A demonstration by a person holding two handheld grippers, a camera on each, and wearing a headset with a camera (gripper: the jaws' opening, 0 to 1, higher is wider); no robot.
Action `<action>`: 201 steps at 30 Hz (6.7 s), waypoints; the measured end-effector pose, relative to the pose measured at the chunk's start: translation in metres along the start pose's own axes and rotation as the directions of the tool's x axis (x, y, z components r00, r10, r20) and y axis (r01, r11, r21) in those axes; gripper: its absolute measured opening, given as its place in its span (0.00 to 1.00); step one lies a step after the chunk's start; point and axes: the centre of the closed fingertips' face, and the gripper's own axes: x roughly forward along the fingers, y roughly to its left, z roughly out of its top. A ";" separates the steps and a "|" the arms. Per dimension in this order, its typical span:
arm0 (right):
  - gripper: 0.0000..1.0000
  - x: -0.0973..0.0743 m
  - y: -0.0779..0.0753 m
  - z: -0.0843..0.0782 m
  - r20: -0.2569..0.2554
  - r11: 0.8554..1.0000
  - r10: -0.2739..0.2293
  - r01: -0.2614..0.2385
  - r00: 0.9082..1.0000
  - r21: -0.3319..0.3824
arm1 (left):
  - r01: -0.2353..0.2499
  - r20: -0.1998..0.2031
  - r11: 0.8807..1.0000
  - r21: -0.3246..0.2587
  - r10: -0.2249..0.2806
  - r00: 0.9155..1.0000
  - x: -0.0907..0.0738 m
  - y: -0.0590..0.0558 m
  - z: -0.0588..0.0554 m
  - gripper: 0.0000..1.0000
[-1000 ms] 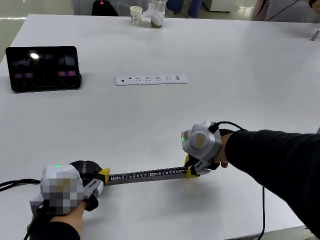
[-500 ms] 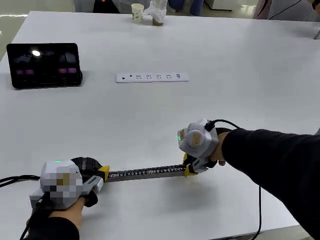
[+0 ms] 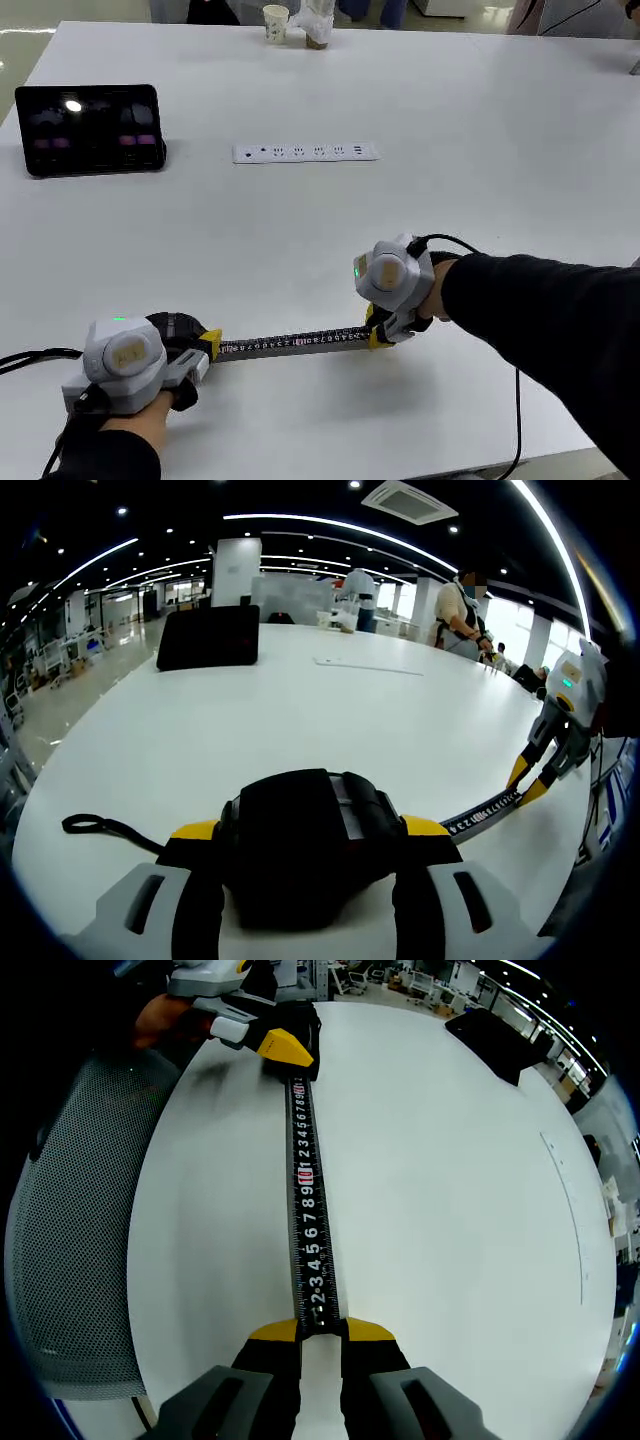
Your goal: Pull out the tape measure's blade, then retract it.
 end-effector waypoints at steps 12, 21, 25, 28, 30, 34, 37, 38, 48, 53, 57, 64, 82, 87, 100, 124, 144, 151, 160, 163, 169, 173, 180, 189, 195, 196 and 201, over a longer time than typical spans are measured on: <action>0.11 0.000 0.001 0.003 -0.008 1.000 -0.004 0.004 1.000 0.010 | -0.002 -0.004 1.000 0.000 0.002 1.000 0.000 -0.001 -0.001 0.64; 0.12 0.001 0.000 0.005 -0.012 1.000 -0.001 0.001 1.000 0.009 | -0.001 -0.009 1.000 0.002 0.001 1.000 0.001 0.000 -0.001 0.64; 0.12 0.001 0.000 0.007 -0.016 1.000 0.001 -0.001 1.000 0.008 | -0.001 -0.010 1.000 0.003 0.001 1.000 0.001 0.001 -0.001 0.64; 0.12 0.001 0.000 0.007 -0.016 1.000 0.000 0.000 1.000 0.010 | -0.002 -0.010 1.000 0.004 0.002 1.000 0.001 0.001 -0.001 0.64; 0.12 0.001 0.000 0.008 -0.014 1.000 0.000 0.000 1.000 0.012 | -0.002 -0.010 1.000 0.004 0.002 1.000 0.002 0.001 -0.001 0.64; 0.12 0.002 0.000 0.009 -0.011 1.000 0.002 -0.002 1.000 0.013 | -0.003 -0.011 1.000 0.006 0.003 1.000 0.002 0.002 -0.001 0.64; 0.12 0.002 0.001 0.010 -0.011 1.000 0.002 -0.002 1.000 0.014 | -0.004 -0.011 1.000 0.007 0.004 1.000 0.002 0.001 -0.001 0.64; 0.12 0.002 0.001 0.011 -0.012 1.000 0.002 -0.002 1.000 0.013 | -0.004 -0.012 1.000 0.007 0.004 1.000 0.002 0.001 -0.001 0.64; 0.12 0.003 0.001 0.014 -0.015 1.000 0.000 0.000 1.000 0.008 | -0.004 -0.012 1.000 0.010 0.004 1.000 0.001 0.001 -0.001 0.64; 0.12 0.003 0.001 0.016 -0.008 1.000 0.006 -0.006 1.000 0.007 | -0.004 -0.015 1.000 0.011 0.004 1.000 0.001 0.001 -0.001 0.64; 0.12 0.004 0.001 0.017 -0.009 1.000 0.002 -0.002 1.000 0.004 | -0.004 -0.015 1.000 0.012 0.004 1.000 0.001 0.001 -0.001 0.64; 0.12 0.005 0.001 0.019 -0.002 1.000 0.002 -0.002 1.000 0.008 | -0.004 -0.016 1.000 0.013 0.004 1.000 0.001 0.001 -0.002 0.64; 0.12 0.008 0.001 0.025 0.002 1.000 -0.002 0.002 1.000 0.021 | -0.004 -0.016 1.000 0.013 0.004 1.000 0.001 0.001 -0.002 0.64; 0.12 0.008 0.001 0.027 0.001 1.000 -0.002 0.002 1.000 0.018 | -0.003 -0.018 1.000 0.011 0.003 1.000 0.001 0.001 -0.003 0.64; 0.12 0.009 0.001 0.033 -0.004 1.000 0.000 0.000 1.000 0.008 | -0.003 -0.019 1.000 0.011 0.003 1.000 0.001 0.001 -0.003 0.64; 0.11 0.012 0.002 0.042 0.008 1.000 0.007 -0.007 1.000 -0.022 | -0.006 -0.021 1.000 0.015 0.006 1.000 0.001 0.001 -0.003 0.64; 0.12 0.014 0.002 0.051 0.011 1.000 0.008 -0.008 1.000 -0.008 | -0.003 -0.025 1.000 0.012 0.004 1.000 0.002 0.001 -0.004 0.64; 0.12 0.015 0.003 0.053 0.013 1.000 0.000 0.000 1.000 0.008 | -0.002 -0.028 1.000 0.011 0.002 1.000 0.002 0.001 -0.004 0.64; 0.12 0.016 0.002 0.056 0.010 1.000 0.004 -0.004 1.000 0.003 | -0.001 -0.032 1.000 0.010 0.001 0.999 0.002 0.001 -0.004 0.64; 0.12 0.016 0.003 0.057 0.013 1.000 0.006 -0.006 1.000 0.006 | -0.001 -0.031 1.000 0.011 0.001 1.000 0.002 0.001 -0.003 0.64; 0.12 0.017 0.003 0.059 0.016 1.000 0.002 -0.002 1.000 0.007 | 0.001 -0.030 1.000 0.015 0.000 1.000 0.002 0.001 -0.003 0.64; 0.12 0.018 0.003 0.061 0.021 1.000 0.005 -0.005 1.000 0.009 | 0.000 -0.030 1.000 0.015 0.001 1.000 0.001 0.001 -0.002 0.64; 0.12 0.019 0.003 0.064 0.027 1.000 0.008 -0.008 1.000 0.008 | -0.001 -0.026 1.000 0.016 0.001 1.000 0.000 0.000 0.000 0.64; 0.12 0.018 0.003 0.067 0.023 1.000 0.005 -0.005 1.000 0.004 | 0.006 -0.026 1.000 0.019 -0.006 1.000 0.002 0.000 -0.001 0.64; 0.12 0.019 0.004 0.069 0.028 1.000 0.001 -0.001 1.000 0.002 | 0.015 -0.035 1.000 0.017 -0.015 0.999 0.003 0.000 -0.002 0.63; 0.12 0.019 0.004 0.069 0.029 1.000 0.001 -0.001 1.000 0.004 | 0.016 -0.035 1.000 0.018 -0.016 0.999 0.003 0.000 -0.002 0.63; 0.12 0.020 0.004 0.071 0.034 1.000 0.000 0.000 0.999 0.009 | 0.016 -0.034 1.000 0.018 -0.016 0.999 0.002 0.000 -0.002 0.63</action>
